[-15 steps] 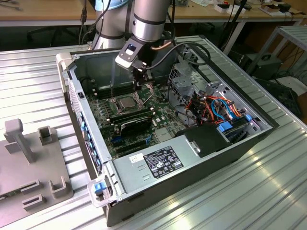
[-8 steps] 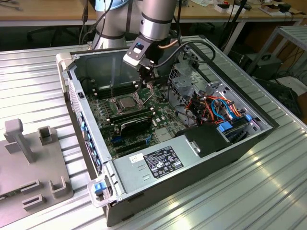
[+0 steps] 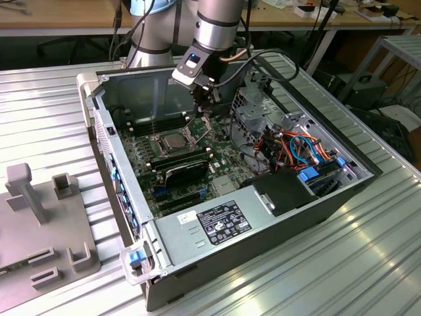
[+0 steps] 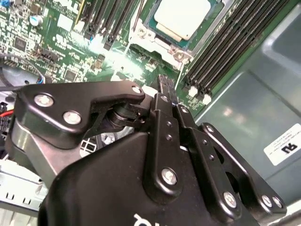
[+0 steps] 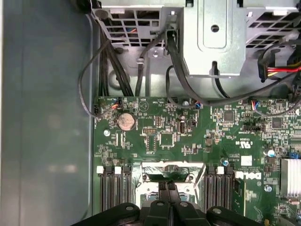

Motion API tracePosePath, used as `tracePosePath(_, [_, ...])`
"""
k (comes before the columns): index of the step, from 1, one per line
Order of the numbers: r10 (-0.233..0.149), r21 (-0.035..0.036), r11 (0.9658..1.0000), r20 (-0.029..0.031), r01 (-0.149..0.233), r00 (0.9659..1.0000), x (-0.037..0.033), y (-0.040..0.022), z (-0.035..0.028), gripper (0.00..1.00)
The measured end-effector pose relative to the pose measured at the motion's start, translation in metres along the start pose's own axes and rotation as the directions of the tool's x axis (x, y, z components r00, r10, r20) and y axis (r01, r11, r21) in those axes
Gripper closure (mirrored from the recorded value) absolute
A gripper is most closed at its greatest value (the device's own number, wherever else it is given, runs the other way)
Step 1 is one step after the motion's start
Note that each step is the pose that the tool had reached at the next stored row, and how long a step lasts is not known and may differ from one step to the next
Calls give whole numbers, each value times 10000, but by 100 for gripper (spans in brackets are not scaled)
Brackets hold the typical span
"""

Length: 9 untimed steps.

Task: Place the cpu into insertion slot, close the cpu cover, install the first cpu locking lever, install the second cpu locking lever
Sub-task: 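Close the cpu cover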

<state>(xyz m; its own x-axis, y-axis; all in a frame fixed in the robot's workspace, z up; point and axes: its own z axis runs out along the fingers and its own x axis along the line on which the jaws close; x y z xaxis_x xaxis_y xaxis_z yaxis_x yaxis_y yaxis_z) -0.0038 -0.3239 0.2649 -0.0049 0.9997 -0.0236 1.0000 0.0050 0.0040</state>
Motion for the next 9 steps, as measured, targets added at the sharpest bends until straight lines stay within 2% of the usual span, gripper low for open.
tracePosePath(3, [-1,0,10000,4,1,10000,4,61,-3,89])
tracePosePath(6, [0,-1,10000,3,0,10000,7,147,-2,89])
tracePosePath(9, [1,0,10000,3,-1,10000,13,315,-1,89])
